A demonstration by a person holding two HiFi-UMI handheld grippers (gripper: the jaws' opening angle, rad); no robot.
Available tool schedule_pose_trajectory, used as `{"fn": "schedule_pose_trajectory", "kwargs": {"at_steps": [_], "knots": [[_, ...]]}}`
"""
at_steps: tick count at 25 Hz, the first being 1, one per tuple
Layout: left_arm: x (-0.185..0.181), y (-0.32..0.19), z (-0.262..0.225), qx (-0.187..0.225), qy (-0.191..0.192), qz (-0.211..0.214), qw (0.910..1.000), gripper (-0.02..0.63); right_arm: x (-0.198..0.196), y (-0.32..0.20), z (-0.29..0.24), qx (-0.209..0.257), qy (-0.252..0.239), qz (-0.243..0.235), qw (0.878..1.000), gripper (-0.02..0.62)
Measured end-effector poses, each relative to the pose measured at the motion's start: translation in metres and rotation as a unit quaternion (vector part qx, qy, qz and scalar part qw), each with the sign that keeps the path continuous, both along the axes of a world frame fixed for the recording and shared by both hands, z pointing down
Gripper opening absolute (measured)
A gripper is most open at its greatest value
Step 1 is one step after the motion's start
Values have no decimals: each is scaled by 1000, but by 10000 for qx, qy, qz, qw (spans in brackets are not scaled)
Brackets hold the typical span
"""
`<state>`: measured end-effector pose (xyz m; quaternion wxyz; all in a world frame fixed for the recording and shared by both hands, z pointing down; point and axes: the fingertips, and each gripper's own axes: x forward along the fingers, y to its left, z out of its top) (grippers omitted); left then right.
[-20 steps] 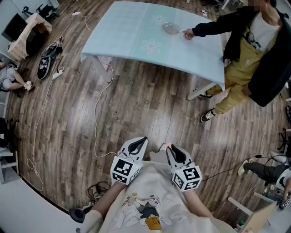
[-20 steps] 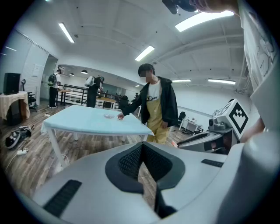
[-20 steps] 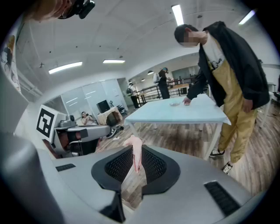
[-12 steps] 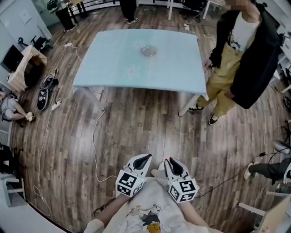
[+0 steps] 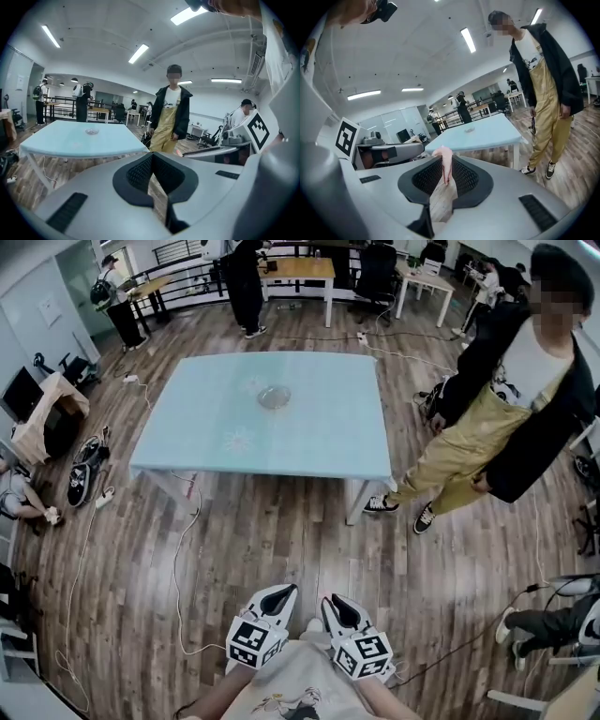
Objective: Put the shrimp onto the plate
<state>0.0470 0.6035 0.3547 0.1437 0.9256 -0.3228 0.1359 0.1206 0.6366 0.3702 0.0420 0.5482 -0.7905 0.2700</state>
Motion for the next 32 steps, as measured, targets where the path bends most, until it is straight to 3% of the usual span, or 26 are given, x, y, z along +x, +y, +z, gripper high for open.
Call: {"fn": "schedule_pose_trajectory", "kwargs": {"at_steps": [4, 10, 16, 25, 32], "knots": [[1, -12, 3, -91, 9, -164, 9998, 0, 7, -20, -7, 126, -14, -31, 9999, 81], [7, -52, 12, -290, 134, -248, 9992, 0, 8, -67, 2, -90, -22, -80, 9999, 81], [-23, -133, 11, -330, 195, -317, 9988, 0, -29, -146, -13, -49, 14, 2, 10000, 80], [-94, -246, -25, -26, 434, -238, 9988, 0, -76, -256, -36, 13, -17, 607, 9982, 80], [-142, -299, -20, 80, 515, -53, 9986, 0, -127, -313, -28, 68, 133, 678, 9976, 80]]}}
